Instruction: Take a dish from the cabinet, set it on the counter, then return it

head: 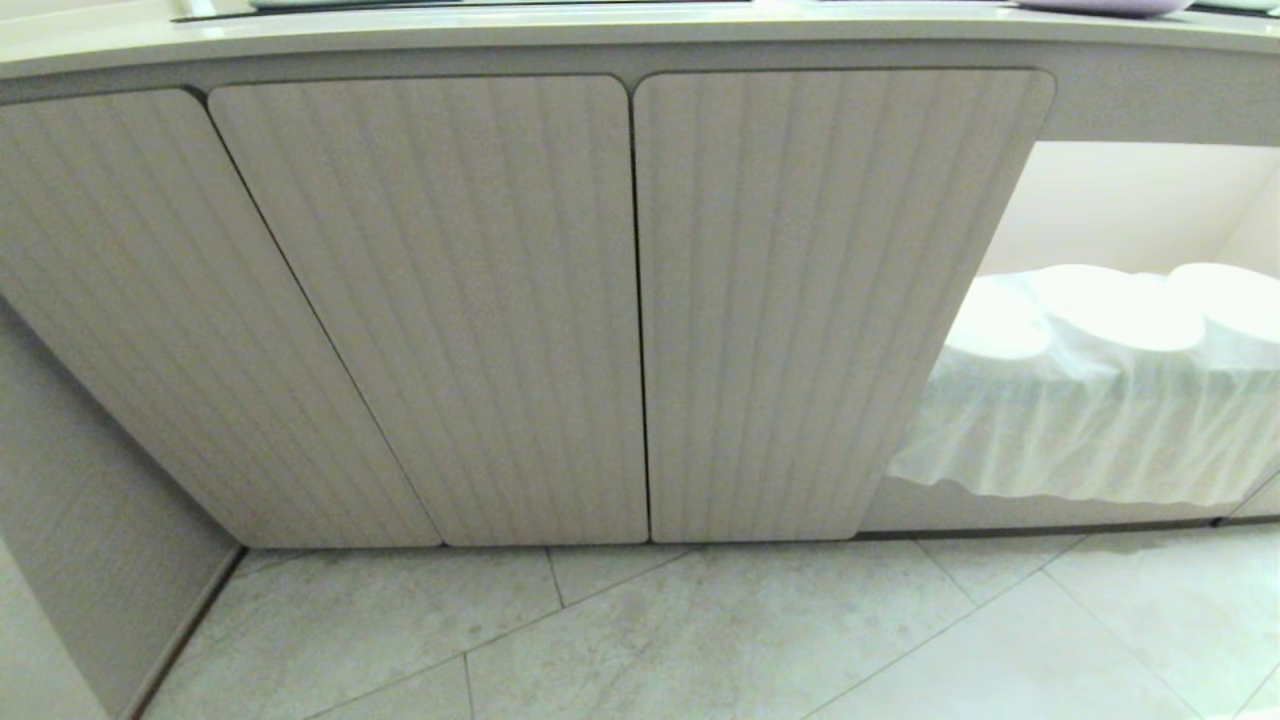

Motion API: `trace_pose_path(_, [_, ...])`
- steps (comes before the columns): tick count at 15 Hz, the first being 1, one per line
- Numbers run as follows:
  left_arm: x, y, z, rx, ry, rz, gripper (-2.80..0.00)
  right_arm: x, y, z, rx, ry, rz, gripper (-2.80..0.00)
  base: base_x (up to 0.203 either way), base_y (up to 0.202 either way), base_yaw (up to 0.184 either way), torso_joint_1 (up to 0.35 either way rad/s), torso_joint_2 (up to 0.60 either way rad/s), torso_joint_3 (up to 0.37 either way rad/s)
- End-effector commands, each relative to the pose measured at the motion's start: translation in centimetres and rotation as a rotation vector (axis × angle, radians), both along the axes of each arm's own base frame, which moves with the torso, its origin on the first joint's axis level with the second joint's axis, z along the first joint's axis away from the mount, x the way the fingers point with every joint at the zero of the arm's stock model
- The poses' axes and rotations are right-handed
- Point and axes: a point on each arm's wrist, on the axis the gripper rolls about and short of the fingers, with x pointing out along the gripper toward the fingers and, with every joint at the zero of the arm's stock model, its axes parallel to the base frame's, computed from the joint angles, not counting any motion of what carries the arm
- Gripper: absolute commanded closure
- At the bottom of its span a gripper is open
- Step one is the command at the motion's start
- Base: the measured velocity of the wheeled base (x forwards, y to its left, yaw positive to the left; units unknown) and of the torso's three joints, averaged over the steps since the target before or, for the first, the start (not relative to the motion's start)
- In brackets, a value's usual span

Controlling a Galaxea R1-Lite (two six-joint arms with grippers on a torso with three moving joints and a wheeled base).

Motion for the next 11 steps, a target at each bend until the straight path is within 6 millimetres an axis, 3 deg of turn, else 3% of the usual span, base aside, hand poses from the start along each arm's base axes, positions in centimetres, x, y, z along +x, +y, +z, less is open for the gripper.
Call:
trace_pose_path(1, [0.00,0.00,0.00,0.000,0.000,0.000,-2.80,0.01,0.00,0.02,0.015,0.002,0.000,0.00,0.000,0.000,0.000,0.000,0.00,0.000])
trace_pose_path(11, [0.00,0.00,0.00,0.000,0.000,0.000,-2.80,0.01,-0.08,0.04,0.061,0.000,-0.034,0.00,0.000,0.000,0.000,0.000,0.00,0.000])
